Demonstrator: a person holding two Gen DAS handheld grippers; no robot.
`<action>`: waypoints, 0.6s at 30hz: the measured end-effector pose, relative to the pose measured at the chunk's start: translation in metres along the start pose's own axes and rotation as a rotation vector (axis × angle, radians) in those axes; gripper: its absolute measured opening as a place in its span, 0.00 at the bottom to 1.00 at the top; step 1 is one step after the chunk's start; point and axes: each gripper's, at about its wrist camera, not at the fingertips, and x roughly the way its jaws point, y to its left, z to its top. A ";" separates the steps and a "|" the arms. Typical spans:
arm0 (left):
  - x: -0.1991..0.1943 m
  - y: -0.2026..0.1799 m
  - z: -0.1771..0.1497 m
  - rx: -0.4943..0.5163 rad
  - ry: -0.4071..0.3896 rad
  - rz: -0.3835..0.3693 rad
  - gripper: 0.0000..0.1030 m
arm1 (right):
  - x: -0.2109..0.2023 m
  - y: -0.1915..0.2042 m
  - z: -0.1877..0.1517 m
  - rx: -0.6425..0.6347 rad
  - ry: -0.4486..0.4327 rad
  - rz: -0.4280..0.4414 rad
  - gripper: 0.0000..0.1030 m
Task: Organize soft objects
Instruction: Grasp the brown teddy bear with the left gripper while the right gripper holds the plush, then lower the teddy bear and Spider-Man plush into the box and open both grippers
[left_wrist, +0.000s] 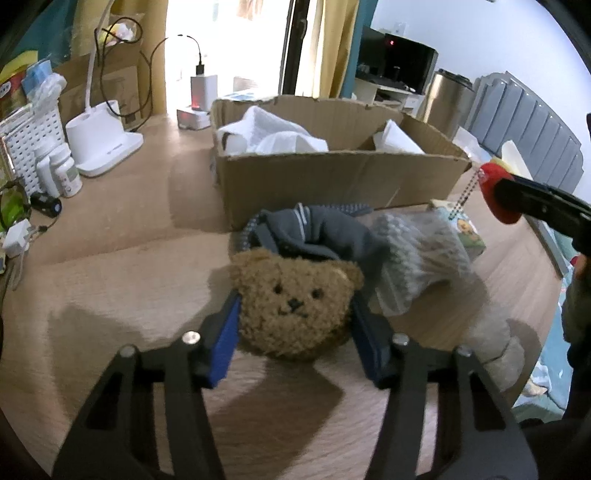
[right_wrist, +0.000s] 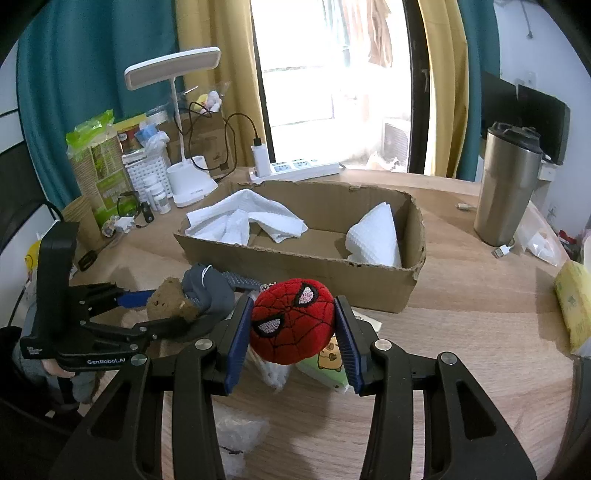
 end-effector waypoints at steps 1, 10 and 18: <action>-0.002 0.000 0.001 -0.003 -0.004 -0.009 0.54 | -0.001 0.000 0.001 0.000 -0.004 -0.001 0.45; -0.035 -0.009 0.023 0.013 -0.110 -0.067 0.54 | -0.009 -0.002 0.011 -0.012 -0.035 -0.012 0.45; -0.050 -0.015 0.042 0.026 -0.183 -0.091 0.54 | -0.021 -0.006 0.021 -0.023 -0.062 -0.030 0.45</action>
